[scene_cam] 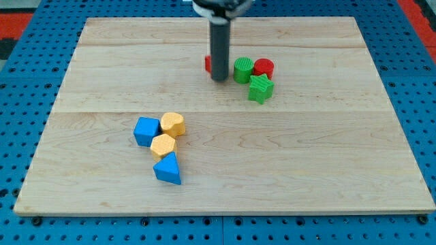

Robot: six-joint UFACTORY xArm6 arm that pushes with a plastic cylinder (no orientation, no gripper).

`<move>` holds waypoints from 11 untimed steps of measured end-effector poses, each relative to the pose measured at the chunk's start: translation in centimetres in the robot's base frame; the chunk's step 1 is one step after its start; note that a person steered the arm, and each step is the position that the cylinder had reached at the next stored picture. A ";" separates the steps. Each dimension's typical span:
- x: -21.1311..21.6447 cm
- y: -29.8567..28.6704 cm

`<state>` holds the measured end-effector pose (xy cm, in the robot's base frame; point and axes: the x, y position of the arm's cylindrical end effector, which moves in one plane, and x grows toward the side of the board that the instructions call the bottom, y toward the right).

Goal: Separate the green circle from the red circle

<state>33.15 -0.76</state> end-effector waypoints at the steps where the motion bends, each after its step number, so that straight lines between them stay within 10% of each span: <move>1: -2.9 2.0; 3: -1.8 18.7; 5: 4.6 10.4; 8: -1.3 4.6; 11: 4.6 -1.8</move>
